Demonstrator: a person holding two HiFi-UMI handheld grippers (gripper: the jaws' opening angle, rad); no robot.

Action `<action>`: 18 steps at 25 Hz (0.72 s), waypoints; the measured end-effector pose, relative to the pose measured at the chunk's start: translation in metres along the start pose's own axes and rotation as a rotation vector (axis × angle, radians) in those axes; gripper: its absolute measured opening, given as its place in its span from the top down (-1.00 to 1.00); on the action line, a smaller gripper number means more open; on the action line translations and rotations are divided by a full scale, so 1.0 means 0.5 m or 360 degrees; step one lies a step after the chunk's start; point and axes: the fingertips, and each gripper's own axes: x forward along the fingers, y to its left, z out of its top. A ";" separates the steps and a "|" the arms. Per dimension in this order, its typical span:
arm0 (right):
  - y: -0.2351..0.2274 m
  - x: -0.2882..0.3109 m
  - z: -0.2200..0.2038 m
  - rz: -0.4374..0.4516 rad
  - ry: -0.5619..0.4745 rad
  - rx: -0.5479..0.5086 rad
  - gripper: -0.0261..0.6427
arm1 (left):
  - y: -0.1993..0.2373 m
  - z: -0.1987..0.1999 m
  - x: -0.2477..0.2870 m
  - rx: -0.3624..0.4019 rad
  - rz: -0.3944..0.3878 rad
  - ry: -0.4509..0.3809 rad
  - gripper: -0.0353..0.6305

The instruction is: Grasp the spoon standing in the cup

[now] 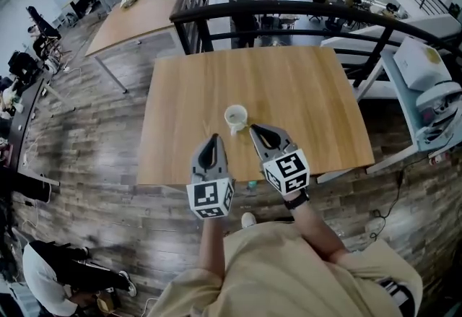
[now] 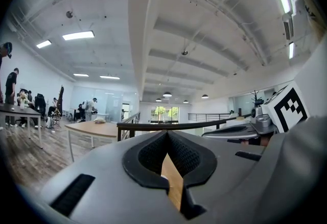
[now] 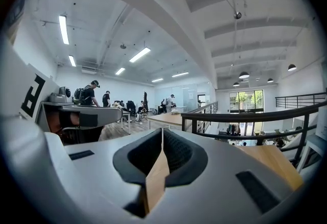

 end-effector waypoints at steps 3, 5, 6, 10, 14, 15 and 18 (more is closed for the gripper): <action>-0.013 0.055 -0.020 0.0015 0.0017 -0.0022 0.87 | 0.033 -0.023 0.043 -0.0018 -0.0021 0.0009 0.88; -0.028 0.086 -0.045 0.0030 0.0082 -0.0024 0.87 | 0.051 -0.046 0.075 -0.0043 -0.0032 0.0045 0.88; -0.036 0.097 -0.061 0.0039 0.0121 -0.0023 0.87 | 0.058 -0.058 0.089 -0.0056 -0.0035 0.0068 0.88; -0.085 0.148 -0.111 0.0084 0.0224 -0.0022 0.87 | 0.087 -0.087 0.152 -0.0099 -0.0026 0.0116 0.88; -0.145 0.217 -0.155 0.0171 0.0307 -0.0064 0.87 | 0.111 -0.125 0.224 -0.0126 0.0012 0.0171 0.88; -0.156 0.231 -0.167 0.0207 0.0333 -0.0083 0.87 | 0.115 -0.136 0.240 -0.0132 0.0021 0.0191 0.88; -0.179 0.272 -0.196 0.0352 0.0404 -0.0157 0.87 | 0.132 -0.157 0.285 -0.0148 0.0047 0.0237 0.88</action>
